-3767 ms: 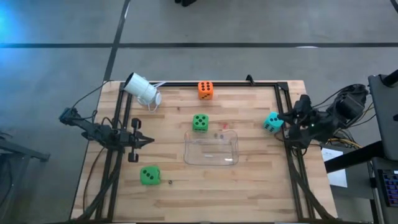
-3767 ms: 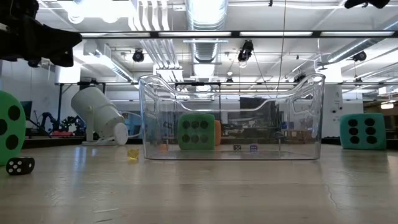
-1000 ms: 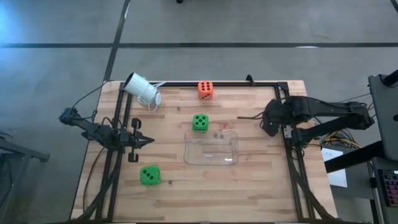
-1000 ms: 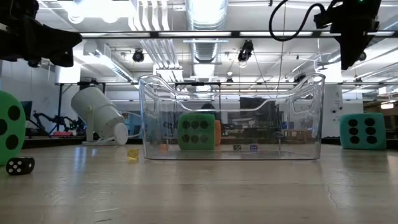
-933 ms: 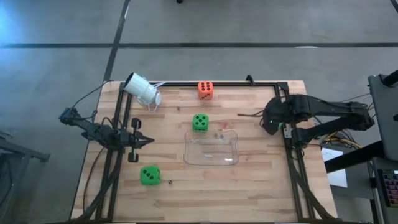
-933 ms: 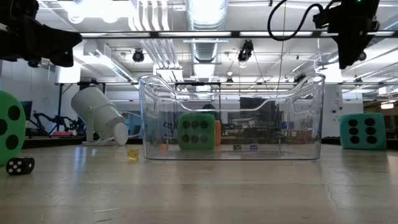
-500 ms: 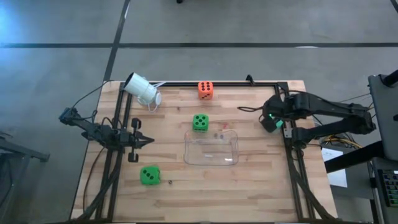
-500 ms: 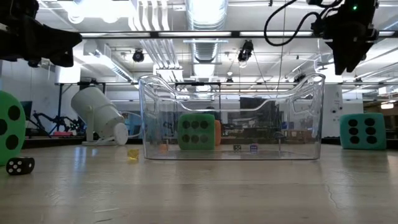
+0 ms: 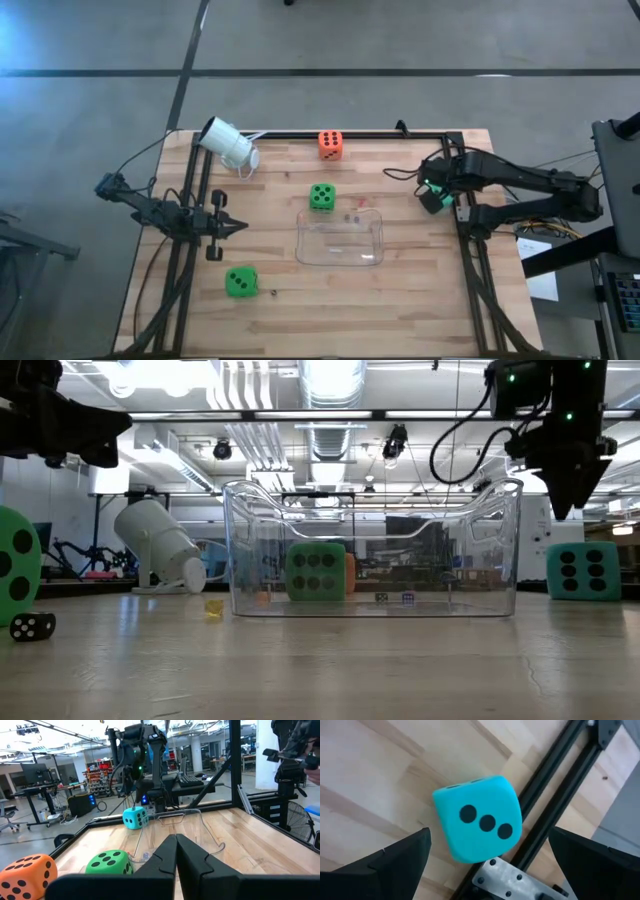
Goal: Pick & Place Dice
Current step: Put the large light blue die into the transparent bin
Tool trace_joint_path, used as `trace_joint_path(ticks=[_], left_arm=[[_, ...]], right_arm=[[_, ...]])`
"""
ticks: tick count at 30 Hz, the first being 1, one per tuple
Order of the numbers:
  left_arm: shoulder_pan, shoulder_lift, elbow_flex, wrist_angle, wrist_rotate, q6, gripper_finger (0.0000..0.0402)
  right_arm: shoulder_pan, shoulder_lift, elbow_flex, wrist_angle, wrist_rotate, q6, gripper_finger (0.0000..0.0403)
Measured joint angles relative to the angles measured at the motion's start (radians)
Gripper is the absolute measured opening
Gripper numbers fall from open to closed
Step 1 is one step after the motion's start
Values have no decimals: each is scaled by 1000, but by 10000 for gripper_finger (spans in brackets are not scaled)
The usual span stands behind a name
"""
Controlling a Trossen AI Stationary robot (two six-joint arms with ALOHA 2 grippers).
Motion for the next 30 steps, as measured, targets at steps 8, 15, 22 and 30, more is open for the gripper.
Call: trace_joint_path(ticks=[8, 15, 22, 30], left_arm=[[0, 0, 0, 0, 0, 0, 10], [0, 0, 0, 0, 0, 0, 10], [0, 0, 0, 0, 0, 0, 10], [0, 0, 0, 0, 0, 0, 10]], right_arm=[[-69, 5, -86, 95, -98, -125, 400], [-104, 34, -94, 102, -118, -194, 400], [-181, 56, -139, 145, -109, -258, 400], [-237, 63, -152, 189, -115, -330, 400]])
